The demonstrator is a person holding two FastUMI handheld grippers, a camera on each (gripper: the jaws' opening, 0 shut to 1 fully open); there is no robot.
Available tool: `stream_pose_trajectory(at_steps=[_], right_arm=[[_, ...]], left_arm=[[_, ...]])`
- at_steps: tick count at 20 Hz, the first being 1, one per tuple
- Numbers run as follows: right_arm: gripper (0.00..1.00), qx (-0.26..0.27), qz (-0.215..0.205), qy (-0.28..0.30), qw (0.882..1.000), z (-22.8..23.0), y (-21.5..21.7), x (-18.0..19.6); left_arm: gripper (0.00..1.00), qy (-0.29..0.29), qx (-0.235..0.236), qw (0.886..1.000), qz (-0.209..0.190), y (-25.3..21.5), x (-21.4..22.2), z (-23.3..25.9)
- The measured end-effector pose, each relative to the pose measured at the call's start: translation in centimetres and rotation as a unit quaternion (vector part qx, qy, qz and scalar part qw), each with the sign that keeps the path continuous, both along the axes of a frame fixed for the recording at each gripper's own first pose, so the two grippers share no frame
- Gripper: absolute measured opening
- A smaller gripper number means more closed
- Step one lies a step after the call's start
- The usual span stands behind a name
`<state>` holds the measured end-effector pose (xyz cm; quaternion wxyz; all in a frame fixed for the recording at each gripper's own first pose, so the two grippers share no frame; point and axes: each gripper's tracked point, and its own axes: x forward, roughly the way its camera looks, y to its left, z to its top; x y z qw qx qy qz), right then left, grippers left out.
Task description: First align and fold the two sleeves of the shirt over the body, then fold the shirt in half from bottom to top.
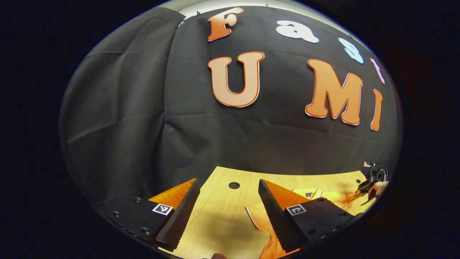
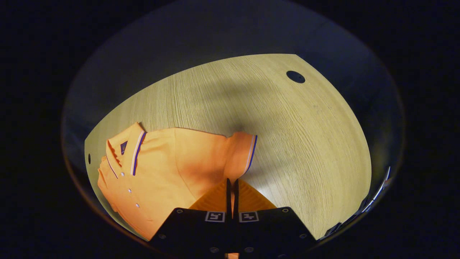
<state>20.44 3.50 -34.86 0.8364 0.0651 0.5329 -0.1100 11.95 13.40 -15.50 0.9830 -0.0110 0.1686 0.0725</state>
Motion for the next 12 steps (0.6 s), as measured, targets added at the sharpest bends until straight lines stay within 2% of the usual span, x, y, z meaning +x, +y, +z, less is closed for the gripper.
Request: stream_pose_trajectory(at_steps=[6,12], right_arm=[[0.0,-0.036,0.037,-0.034,0.998,3.8,2.5,0.2],[0.0,-0.038,0.097,-0.039,0.994,5.1,8.4,-0.7]], left_arm=[[0.98,0.0,-0.016,1.0,-0.011,1.0,0.0,-0.7],[0.98,-0.004,-0.018,1.0,-0.019,2.9,-0.3,-0.5]])
